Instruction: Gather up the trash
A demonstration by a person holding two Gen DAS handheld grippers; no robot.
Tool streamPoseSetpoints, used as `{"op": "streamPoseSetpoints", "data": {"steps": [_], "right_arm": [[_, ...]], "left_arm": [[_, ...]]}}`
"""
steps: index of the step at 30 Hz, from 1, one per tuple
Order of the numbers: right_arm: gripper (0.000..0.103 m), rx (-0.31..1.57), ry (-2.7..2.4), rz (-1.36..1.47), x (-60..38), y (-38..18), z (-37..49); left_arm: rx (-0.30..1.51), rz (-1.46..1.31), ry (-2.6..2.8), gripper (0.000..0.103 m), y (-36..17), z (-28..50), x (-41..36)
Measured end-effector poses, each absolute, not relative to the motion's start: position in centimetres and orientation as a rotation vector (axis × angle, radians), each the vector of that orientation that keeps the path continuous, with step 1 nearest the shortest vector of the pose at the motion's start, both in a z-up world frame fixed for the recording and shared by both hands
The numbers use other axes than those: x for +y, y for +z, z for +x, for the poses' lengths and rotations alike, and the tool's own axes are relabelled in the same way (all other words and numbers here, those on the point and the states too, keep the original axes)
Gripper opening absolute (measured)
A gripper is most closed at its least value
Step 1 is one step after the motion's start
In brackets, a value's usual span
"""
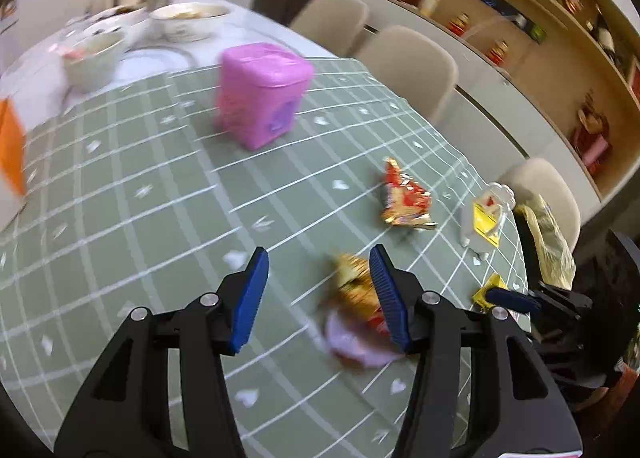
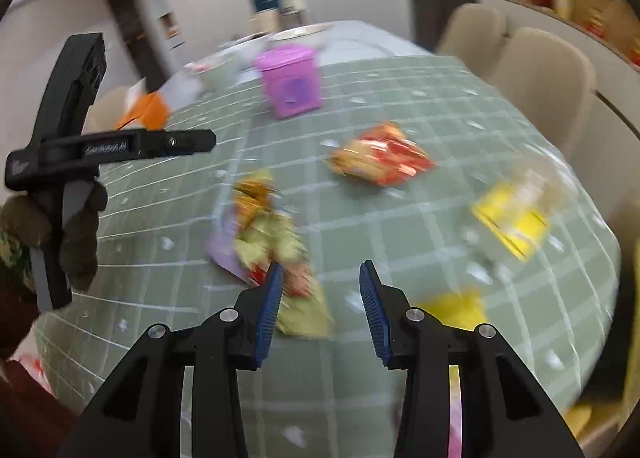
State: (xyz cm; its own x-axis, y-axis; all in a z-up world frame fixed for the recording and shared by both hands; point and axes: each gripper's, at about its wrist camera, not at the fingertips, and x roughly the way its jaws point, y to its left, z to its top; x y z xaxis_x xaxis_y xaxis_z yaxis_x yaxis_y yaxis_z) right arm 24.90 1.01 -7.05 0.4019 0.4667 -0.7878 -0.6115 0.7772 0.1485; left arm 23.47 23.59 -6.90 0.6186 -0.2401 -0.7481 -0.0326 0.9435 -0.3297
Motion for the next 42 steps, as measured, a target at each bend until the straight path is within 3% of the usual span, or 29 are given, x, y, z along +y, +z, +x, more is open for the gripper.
{"op": "streamPoseSetpoints", "data": {"steps": [6,7,8,11,20,27,35,37,42], "right_arm": [[0.037,1.033,0.706,-0.205,5.1,-9.7,28.0],[0.023,1.06,0.715,-0.18,5.0,-10.0,28.3],[0.018,1.071,0.727,-0.149,4.6,-9.9,28.3],[0.013,1.031,0.716,-0.134,3.2,-8.4,27.5],[0.013,0.912,0.446,-0.014,-5.4,-4.4,26.1],[0.013,0.873,0.353,0.018,-8.7,-3.5,24.4],[0.013,0.867,0.331,0.035,-10.1,-3.9,22.2],[0.013,0.862,0.327,0.03,-10.2,-3.9,21.8],[0.013,0.837,0.314,0.03,-11.0,-3.3,21.0]], "left_arm": [[0.913,-0.364,-0.086,0.05,-7.3,20.2,25.7],[0.915,-0.366,-0.084,0.05,-7.4,19.7,25.9],[0.916,-0.369,-0.08,0.05,-7.5,19.3,26.2],[0.919,-0.389,-0.065,0.05,-7.9,19.0,26.6],[0.944,-0.374,-0.204,0.05,-8.9,19.8,22.8],[1.073,-0.38,-0.225,0.05,-10.9,20.7,19.3],[1.109,-0.361,-0.124,0.028,-12.2,22.3,17.6],[1.112,-0.358,-0.128,0.01,-12.3,22.9,17.3],[1.044,-0.294,-0.17,0.004,-10.3,23.1,16.1]]}}
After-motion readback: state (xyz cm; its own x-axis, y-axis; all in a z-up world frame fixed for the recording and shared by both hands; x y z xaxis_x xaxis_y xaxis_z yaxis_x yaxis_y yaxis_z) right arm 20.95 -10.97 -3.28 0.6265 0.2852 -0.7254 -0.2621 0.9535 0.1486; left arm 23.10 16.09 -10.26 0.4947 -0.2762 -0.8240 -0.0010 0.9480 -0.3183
